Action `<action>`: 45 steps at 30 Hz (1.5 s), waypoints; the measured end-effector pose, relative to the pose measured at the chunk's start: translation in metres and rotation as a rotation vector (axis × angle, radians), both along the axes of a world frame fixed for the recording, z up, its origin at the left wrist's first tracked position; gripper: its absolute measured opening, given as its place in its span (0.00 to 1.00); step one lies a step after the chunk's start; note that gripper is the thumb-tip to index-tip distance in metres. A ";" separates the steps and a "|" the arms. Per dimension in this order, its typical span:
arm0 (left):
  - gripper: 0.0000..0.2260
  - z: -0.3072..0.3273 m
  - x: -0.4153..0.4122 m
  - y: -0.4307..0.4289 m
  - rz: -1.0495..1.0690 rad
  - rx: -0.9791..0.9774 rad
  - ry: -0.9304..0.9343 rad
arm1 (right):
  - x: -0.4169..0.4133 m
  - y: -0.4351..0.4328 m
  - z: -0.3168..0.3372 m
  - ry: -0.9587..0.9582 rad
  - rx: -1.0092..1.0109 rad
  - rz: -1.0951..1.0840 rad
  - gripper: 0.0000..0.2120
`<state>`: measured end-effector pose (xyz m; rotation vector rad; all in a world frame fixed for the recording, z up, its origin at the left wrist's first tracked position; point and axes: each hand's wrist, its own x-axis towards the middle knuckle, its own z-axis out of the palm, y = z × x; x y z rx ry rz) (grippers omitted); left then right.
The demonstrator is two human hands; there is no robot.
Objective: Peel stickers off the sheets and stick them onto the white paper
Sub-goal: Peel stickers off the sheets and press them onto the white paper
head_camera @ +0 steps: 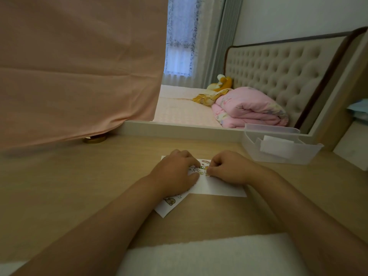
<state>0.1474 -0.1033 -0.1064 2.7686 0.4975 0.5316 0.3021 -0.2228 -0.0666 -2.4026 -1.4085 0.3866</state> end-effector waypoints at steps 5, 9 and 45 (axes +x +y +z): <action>0.17 -0.002 0.000 0.000 -0.002 -0.004 -0.010 | -0.004 0.001 0.002 -0.064 -0.029 -0.023 0.10; 0.16 -0.002 -0.001 -0.001 -0.002 -0.014 -0.012 | -0.006 0.002 0.002 -0.076 -0.030 -0.033 0.10; 0.20 0.009 -0.012 -0.027 0.018 0.045 0.215 | -0.033 -0.048 -0.015 -0.500 0.030 0.168 0.19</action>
